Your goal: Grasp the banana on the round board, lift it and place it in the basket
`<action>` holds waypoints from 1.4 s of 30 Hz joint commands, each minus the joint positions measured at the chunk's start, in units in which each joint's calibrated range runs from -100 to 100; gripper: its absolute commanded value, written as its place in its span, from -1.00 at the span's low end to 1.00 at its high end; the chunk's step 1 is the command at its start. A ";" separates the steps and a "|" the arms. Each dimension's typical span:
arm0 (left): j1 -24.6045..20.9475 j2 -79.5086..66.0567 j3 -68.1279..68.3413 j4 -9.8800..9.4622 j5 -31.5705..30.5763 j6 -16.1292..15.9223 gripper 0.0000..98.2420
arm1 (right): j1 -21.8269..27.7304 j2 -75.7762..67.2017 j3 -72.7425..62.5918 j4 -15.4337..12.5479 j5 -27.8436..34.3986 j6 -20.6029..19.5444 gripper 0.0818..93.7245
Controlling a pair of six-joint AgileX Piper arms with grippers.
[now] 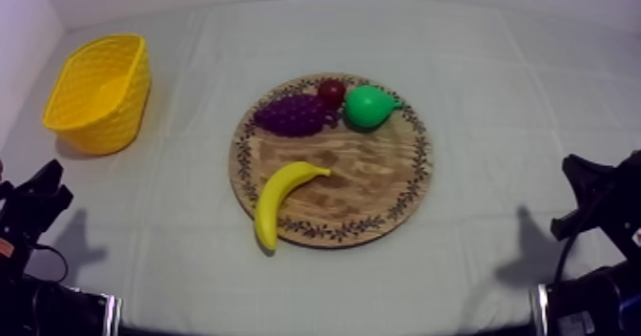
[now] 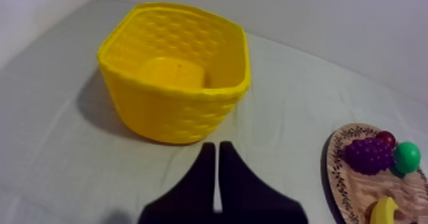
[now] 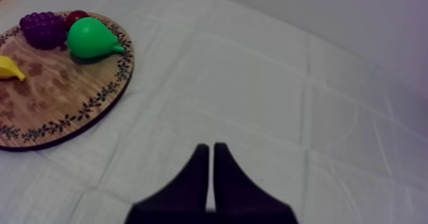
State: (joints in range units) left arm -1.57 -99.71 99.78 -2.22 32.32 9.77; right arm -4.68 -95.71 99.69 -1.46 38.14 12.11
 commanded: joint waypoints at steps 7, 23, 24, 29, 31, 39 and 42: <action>-0.02 -0.04 -0.01 0.00 -0.06 0.04 -1.00 | 0.01 -0.04 -0.03 -0.03 0.00 0.03 -0.99; 0.01 -0.04 -0.01 0.00 -0.06 0.07 -1.00 | 0.01 -0.04 -0.03 -0.03 0.00 0.03 -0.99; 0.01 -0.04 -0.01 0.00 -0.06 0.09 -1.00 | 0.01 -0.04 -0.03 -0.03 0.00 0.03 -0.99; 0.09 -0.04 -0.01 0.00 0.20 -1.18 -1.00 | 0.01 -0.04 -0.03 -0.03 0.00 0.03 -0.99; 0.32 -0.04 -0.01 0.00 0.26 -2.52 -1.00 | 0.01 -0.04 -0.03 -0.03 0.00 0.03 -0.99; 2.13 3.22 -1.96 0.32 -2.33 -2.03 -0.99 | 0.01 -0.04 -0.03 -0.03 0.00 0.02 -0.99; 4.26 7.37 -7.40 1.05 -2.36 -3.36 -0.99 | 0.01 -0.04 -0.03 -0.03 0.00 0.02 -0.99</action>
State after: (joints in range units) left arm 1.48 -94.77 95.80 -1.31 29.82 7.78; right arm -4.68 -95.71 99.69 -1.46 38.14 12.14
